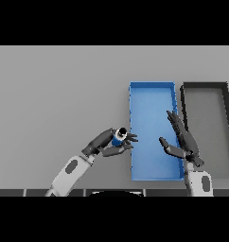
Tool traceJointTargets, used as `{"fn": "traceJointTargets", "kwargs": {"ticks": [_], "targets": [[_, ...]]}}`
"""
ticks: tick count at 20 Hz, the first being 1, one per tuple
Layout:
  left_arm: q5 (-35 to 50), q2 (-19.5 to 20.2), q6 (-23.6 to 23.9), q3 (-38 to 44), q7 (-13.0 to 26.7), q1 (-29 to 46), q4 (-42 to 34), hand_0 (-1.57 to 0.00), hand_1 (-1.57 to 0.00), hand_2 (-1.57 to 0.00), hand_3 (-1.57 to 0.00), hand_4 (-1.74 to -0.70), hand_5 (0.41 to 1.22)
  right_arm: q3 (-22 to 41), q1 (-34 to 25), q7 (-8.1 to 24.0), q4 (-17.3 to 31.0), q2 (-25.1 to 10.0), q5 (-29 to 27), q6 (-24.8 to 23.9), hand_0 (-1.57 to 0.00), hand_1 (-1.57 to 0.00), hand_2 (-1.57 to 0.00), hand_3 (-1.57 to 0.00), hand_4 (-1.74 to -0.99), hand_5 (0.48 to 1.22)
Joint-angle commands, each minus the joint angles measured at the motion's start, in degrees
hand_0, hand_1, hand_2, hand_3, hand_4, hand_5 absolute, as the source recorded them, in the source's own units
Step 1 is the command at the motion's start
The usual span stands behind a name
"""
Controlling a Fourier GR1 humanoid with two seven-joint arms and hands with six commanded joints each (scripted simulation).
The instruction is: Pick up the blue pipe and place it into the blue bin.
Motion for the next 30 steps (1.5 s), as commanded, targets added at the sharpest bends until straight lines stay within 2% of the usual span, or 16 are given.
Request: {"fn": "traceJointTargets", "kwargs": {"ticks": [1, 4, 6, 9, 11, 12, 14, 16, 19, 23, 26, 27, 28, 29, 30], "targets": [[-0.28, 0.25, -0.25, 0.37, -0.73, 0.22, 0.82, -1.57, -1.57, -1.57, -1.57, -1.47, 1.221, 0.03, -1.56, 2.95, -1.61, -1.96, -3.79, 2.59, 0.0, -0.03, -0.12, 0.0, -1.215, 0.607], [-0.43, -0.41, -0.65, 0.5, 0.38, 0.12, 0.09, -1.57, -1.57, -1.57, -1.57, -1.47, 1.221, 1.47, -7.0, 9.8, -4.8, -6.33, -11.78, 7.86, 0.0, -0.01, -0.11, 0.0, -1.237, 0.577], [-1.21, -0.24, -0.8, 0.41, 0.76, 0.52, -0.73, -1.57, -1.57, -1.57, -1.57, -1.47, 1.221, 3.11, -10.43, 13.51, -7.1, -7.67, -14.84, 8.85, 0.0, -0.01, -0.1, 0.0, -1.255, 0.56], [-1.45, -0.52, -1.32, 0.82, 1.28, 0.44, -1.04, -1.57, -1.57, -1.57, -1.57, -1.47, 1.221, 5.97, -15.74, 17.31, -9.21, -9.45, -14.02, 9.91, 0.0, 0.0, -0.08, 0.0, -1.281, 0.558], [-2.16, -0.05, -1.63, 1.17, 1.32, 0.86, -1.04, -1.57, -1.57, -1.57, -1.57, -1.47, 1.221, 7.93, -18.93, 18.56, -8.97, -9.18, -13.84, 10.99, 0.0, 0.0, -0.05, 0.0, -1.296, 0.556], [-2.59, -1.12, -1.52, 0.89, 1.65, 0.35, -0.6, -1.57, -1.57, -1.57, -1.57, -1.47, 1.221, 9.18, -20.0, 18.49, -8.94, -8.59, -13.0, 11.59, 0.0, 0.0, -0.04, 0.0, -1.298, 0.559], [-1.97, -0.92, -2.36, 1.64, 0.86, 0.69, -1.01, -1.57, -1.57, -1.57, -1.57, -1.47, 1.221, 10.5, -23.71, 20.47, -7.54, -7.9, -14.35, 12.39, 0.0, 0.0, -0.04, 0.0, -1.3, 0.56], [-2.41, -1.31, -2.73, 2.0, -0.06, 0.3, -0.4, -1.57, -1.57, -1.57, -1.57, -1.47, 1.221, 12.35, -25.14, 22.45, -7.69, -6.92, -15.83, 12.97, 0.0, 0.0, -0.04, 0.0, -1.282, 0.555], [-1.88, -1.52, -4.41, 2.51, -0.07, 0.52, 0.42, -1.57, -1.57, -1.57, -1.57, -1.46, 1.221, 14.56, -29.13, 23.51, -6.29, -5.33, -14.42, 13.83, 0.0, 0.0, -0.05, 0.0, -1.242, 0.551], [-1.64, -2.54, -5.19, 3.4, 1.57, 0.14, 1.04, -1.57, -1.57, -1.57, -1.57, -1.47, 1.221, 16.32, -34.53, 26.25, -3.42, -3.4, -13.61, 14.11, -0.02, -0.03, -0.08, 0.0, -1.196, 0.526], [-3.11, -2.44, -5.35, 3.35, 0.74, 0.91, 0.76, -1.57, -1.57, -1.57, -1.57, -1.47, 1.221, 17.2, -36.92, 26.34, -0.72, -1.74, -12.54, 14.96, -0.03, -0.06, -0.11, -0.01, -1.192, 0.507], [-3.13, -2.53, -5.42, 3.86, 2.24, 0.04, 0.57, -1.57, -1.57, -1.57, -1.57, -1.47, 1.221, 17.64, -37.89, 26.96, -0.14, -1.18, -12.53, 15.18, -0.07, -0.11, -0.17, -0.04, -1.204, 0.497], [-3.5, -2.15, -5.49, 4.2, 2.04, 0.35, 0.54, -1.57, -1.57, -1.57, -1.57, -1.46, 1.221, 17.6, -38.38, 26.93, 0.47, -1.46, -12.66, 16.01, -0.17, -0.22, -0.26, -0.13, -1.233, 0.487], [-2.88, -2.48, -6.03, 4.42, 2.05, 0.26, 0.5, -1.57, -1.57, -1.57, -1.57, -1.52, 1.221, 17.69, -39.53, 26.88, 1.6, -0.91, -12.38, 16.34, -0.32, -0.36, -0.38, -0.24, -1.278, 0.485], [-3.12, -2.84, -5.97, 3.91, 4.51, 0.46, 0.15, -1.57, -1.57, -1.57, -1.57, -1.56, 1.221, 17.55, -40.61, 26.92, 2.26, -0.68, -12.97, 16.75, -0.51, -0.53, -0.54, -0.4, -1.331, 0.489]]}}
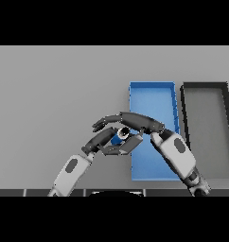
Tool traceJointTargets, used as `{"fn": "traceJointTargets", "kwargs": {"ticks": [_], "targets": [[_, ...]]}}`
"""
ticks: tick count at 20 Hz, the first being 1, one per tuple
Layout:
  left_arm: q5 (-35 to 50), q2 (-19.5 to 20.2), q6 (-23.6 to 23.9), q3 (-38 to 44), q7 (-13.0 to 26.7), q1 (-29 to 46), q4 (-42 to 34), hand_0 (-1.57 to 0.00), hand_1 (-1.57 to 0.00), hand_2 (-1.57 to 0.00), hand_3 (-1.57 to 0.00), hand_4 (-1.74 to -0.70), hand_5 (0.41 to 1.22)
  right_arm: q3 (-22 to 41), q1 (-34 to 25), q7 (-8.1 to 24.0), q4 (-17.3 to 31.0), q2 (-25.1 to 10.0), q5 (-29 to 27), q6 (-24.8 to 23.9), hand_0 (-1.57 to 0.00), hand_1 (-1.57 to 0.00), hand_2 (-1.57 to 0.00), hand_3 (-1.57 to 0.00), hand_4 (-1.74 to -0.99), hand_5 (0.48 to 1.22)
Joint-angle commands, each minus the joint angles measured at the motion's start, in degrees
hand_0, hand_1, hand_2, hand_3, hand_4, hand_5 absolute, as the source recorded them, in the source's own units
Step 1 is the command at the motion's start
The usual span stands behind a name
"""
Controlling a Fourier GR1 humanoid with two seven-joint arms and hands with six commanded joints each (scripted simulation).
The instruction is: Pick up the blue pipe and place it into the blue bin.
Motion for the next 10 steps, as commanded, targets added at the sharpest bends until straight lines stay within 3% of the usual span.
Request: {"fn": "traceJointTargets", "kwargs": {"ticks": [1, 3, 5, 7, 10], "targets": [[-0.65, 0.16, 0.17, -0.44, 0.19, 0.52, -0.49, -1.57, -1.57, -1.57, -1.57, -1.59, 1.221, 0.42, -0.02, -0.09, -0.2, 0.71, -0.42, -0.18, -0.7, -0.7, -0.74, -0.6, -1.406, 0.5], [-1.45, 0.43, 0.53, 0.08, 1.38, 0.18, -0.13, -1.57, -1.57, -1.57, -1.57, -1.64, 1.221, 0.92, 0.97, -0.46, -0.17, 1.34, -0.34, -0.31, -1.01, -1.02, -1.04, -0.87, -1.514, 0.55], [0.75, -0.51, -0.35, 0.61, -0.39, 0.9, -0.46, -1.57, -1.57, -1.57, -1.52, -1.68, 1.221, 1.63, 1.49, 0.16, 0.01, 2.56, -1.37, -0.92, -1.22, -1.22, -1.23, -1.02, -1.581, 0.65], [2.11, -1.32, -1.03, 1.0, -1.18, 0.59, -0.49, -1.57, -1.57, -1.57, -1.5, -1.7, 1.221, 1.69, 1.08, -0.1, 0.64, 3.09, -1.95, -1.16, -1.34, -1.34, -1.35, -1.19, -1.628, 0.856], [1.83, -1.41, -1.86, 1.4, -2.27, 1.09, 0.19, -1.57, -1.57, -1.57, -1.44, -1.72, 1.221, 2.46, 2.29, -0.59, -0.39, 2.68, -0.35, -0.61, -1.45, -1.45, -1.46, -1.36, -1.68, 1.034]]}}
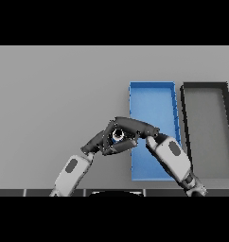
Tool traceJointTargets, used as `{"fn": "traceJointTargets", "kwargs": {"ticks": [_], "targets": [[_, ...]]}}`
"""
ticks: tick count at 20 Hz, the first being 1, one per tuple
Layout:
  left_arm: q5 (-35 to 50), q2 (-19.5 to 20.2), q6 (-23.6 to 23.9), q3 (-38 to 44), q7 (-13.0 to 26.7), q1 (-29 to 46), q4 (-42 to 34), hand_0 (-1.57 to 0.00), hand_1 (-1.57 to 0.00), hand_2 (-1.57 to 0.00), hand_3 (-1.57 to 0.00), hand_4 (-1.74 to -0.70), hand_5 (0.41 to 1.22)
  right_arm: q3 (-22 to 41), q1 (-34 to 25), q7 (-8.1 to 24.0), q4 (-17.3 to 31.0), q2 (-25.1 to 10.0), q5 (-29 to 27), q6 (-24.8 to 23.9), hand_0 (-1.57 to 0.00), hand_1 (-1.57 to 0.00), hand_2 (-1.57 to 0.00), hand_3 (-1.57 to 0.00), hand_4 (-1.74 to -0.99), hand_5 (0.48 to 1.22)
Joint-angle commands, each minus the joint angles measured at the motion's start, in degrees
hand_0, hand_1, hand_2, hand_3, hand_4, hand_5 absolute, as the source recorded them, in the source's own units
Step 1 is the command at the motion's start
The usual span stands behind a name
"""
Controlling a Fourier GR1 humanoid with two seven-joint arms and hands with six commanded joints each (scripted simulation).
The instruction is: Pick up the blue pipe and place it into the blue bin.
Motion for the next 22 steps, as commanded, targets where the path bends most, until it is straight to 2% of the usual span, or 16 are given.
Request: {"fn": "traceJointTargets", "kwargs": {"ticks": [1, 3, 6, 8, 9, 10, 12, 13, 15, 16, 18, 19, 20, 22], "targets": [[-0.11, 0.13, 0.18, 0.06, -0.79, 0.18, -0.28, -1.57, -1.57, -1.57, -1.44, -1.72, 1.221, 0.28, -0.47, -0.04, -0.2, 0.86, 1.0, -0.29, -1.48, -1.48, -1.48, -1.4, -1.692, 1.071], [-0.72, 0.11, 0.49, 0.45, -0.47, -0.52, -0.29, -1.57, -1.57, -1.57, -1.43, -1.73, 1.221, 0.38, 0.53, -1.97, -0.7, 1.15, 1.49, -0.44, -1.51, -1.51, -1.51, -1.46, -1.71, 1.125], [-1.24, 0.12, 1.3, 0.54, 0.53, -0.66, -0.49, -1.57, -1.57, -1.57, -1.42, -1.73, 1.221, -0.73, 0.52, -1.0, -0.06, 2.79, 1.84, -1.28, -1.54, -1.54, -1.54, -1.52, -1.725, 1.172], [-3.43, 0.93, 3.08, 0.24, -1.79, -0.29, -1.11, -1.57, -1.57, -1.57, -1.45, -1.72, 1.221, -1.52, 1.15, -1.56, -0.67, 3.72, 3.24, -1.19, -1.55, -1.55, -1.55, -1.54, -1.731, 1.19], [-4.76, 1.23, 3.51, -0.16, -3.01, 0.11, -1.28, -1.46, -1.34, -1.29, -1.17, -1.6, 1.221, -1.21, 1.92, -2.25, -1.61, 3.87, 4.17, -1.0, -1.56, -1.56, -1.56, -1.54, -1.733, 1.196], [-4.68, 1.59, 2.02, -0.44, -2.16, -0.06, -1.37, -1.17, -1.07, -1.03, -0.93, -1.47, 1.221, -1.66, 1.85, -2.47, -1.19, 3.99, 4.56, -0.94, -1.56, -1.56, -1.56, -1.55, -1.734, 1.201], [-4.15, 3.04, -1.5, 0.32, -2.85, -0.97, -1.25, -0.75, -0.69, -0.66, -0.6, -1.28, 1.221, -1.98, 2.26, -1.48, -2.36, 4.13, 3.69, -1.28, -1.56, -1.56, -1.56, -1.56, -1.737, 1.208], [-5.22, 2.85, -2.33, 0.09, -2.39, -0.89, -0.63, -0.6, -0.55, -0.53, -0.48, -1.21, 1.221, -1.71, 2.43, 0.91, -2.65, 4.66, 3.95, -1.3, -1.56, -1.56, -1.56, -1.56, -1.738, 1.211], [-6.77, 2.94, -2.22, -0.15, -1.18, -0.29, -0.97, -0.38, -0.35, -0.34, -0.3, -1.08, 1.029, -2.11, 1.83, 4.86, -2.5, 6.25, 5.13, -1.09, -1.57, -1.57, -1.57, -1.56, -1.739, 1.214], [-6.5, 2.89, -1.91, 0.29, 0.83, -0.47, -0.81, -0.31, -0.28, -0.27, -0.24, -1.05, 0.938, -2.4, 2.9, 2.71, -3.32, 6.32, 5.63, -0.39, -1.57, -1.57, -1.57, -1.56, -1.739, 1.216], [-5.84, 2.29, -1.4, 0.51, 3.56, -0.61, -1.06, -0.2, -0.18, -0.17, -0.16, -1.0, 0.77, -2.95, 2.61, 1.91, -3.05, 6.96, 7.12, -0.07, -1.57, -1.57, -1.57, -1.57, -1.74, 1.218], [-5.68, 2.25, -1.31, 0.53, 3.53, -0.43, -0.84, -0.16, -0.14, -0.14, -0.12, -0.98, 0.704, -3.15, 2.91, 2.21, -3.3, 7.38, 7.14, 0.12, -1.57, -1.57, -1.57, -1.57, -1.74, 1.218], [-4.91, 1.89, -1.37, 0.64, 5.28, -0.34, -1.08, -0.12, -0.11, -0.11, -0.1, -0.97, 0.647, -3.38, 2.6, 2.41, -2.91, 7.74, 7.38, 0.49, -1.57, -1.57, -1.57, -1.57, -1.74, 1.219], [-5.01, 2.22, -0.92, 0.54, 4.32, 0.62, -1.16, -0.08, -0.07, -0.07, -0.06, -0.97, 0.567, -4.22, 3.02, 3.43, -3.07, 8.88, 6.07, 0.9, -1.57, -1.57, -1.57, -1.57, -1.741, 1.22]]}}
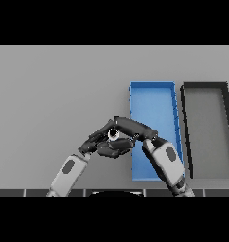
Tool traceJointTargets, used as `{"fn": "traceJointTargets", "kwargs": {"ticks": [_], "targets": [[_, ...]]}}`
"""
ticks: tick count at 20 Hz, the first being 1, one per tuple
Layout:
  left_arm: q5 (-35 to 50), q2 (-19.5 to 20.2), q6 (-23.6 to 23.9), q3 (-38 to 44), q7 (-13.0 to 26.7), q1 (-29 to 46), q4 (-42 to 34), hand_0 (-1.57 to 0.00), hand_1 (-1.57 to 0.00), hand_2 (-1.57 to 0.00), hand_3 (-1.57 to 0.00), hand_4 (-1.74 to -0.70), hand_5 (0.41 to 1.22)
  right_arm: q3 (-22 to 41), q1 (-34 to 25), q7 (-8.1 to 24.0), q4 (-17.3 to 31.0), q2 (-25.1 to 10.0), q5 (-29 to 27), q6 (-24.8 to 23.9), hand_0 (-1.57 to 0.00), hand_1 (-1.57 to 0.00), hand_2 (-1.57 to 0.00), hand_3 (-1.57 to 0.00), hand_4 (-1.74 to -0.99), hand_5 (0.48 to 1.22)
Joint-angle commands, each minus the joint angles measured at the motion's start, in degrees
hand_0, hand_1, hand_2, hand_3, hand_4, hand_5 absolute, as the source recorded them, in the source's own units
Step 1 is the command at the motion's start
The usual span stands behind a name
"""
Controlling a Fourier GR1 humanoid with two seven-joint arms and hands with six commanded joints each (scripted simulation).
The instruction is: Pick up the blue pipe and place it into the blue bin.
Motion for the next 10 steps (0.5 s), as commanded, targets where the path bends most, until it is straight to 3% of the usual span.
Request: {"fn": "traceJointTargets", "kwargs": {"ticks": [1, 2, 4, 7, 10], "targets": [[-0.53, 0.45, 0.28, 0.16, 0.43, -0.24, 0.09, -0.06, -0.06, -0.06, -0.05, -0.96, 0.538, -0.48, 0.05, -0.75, 0.21, 0.43, 0.04, 0.09, -1.57, -1.57, -1.57, -1.57, -1.741, 1.22], [-0.69, 0.27, 0.57, 0.27, 0.87, -0.86, 0.59, -0.05, -0.05, -0.04, -0.04, -0.95, 0.513, -1.32, -0.67, -0.18, 1.06, 1.2, 0.06, -0.02, -1.57, -1.57, -1.57, -1.57, -1.741, 1.22], [-1.1, 0.56, 0.53, 0.02, 0.52, -0.52, 1.05, -0.03, -0.03, -0.03, -0.03, -0.93, 0.484, -1.99, -0.21, 2.59, -0.65, 2.34, -5.53, -0.56, -1.57, -1.57, -1.57, -1.57, -1.741, 1.22], [-0.95, 0.45, 0.11, -0.41, 1.4, -0.63, 1.09, -0.02, -0.01, -0.01, -0.01, -0.91, 0.47, -5.81, -5.03, 9.16, -1.18, 2.78, -13.19, -4.59, -1.57, -1.57, -1.57, -1.57, -1.741, 1.221], [-1.14, 0.66, 0.33, -0.28, 1.68, -0.57, 1.02, -0.01, -0.01, -0.01, -0.01, -0.91, 0.45, -8.93, -12.35, 9.55, 0.71, -1.79, -21.12, -9.17, -1.57, -1.57, -1.57, -1.57, -1.741, 1.221]]}}
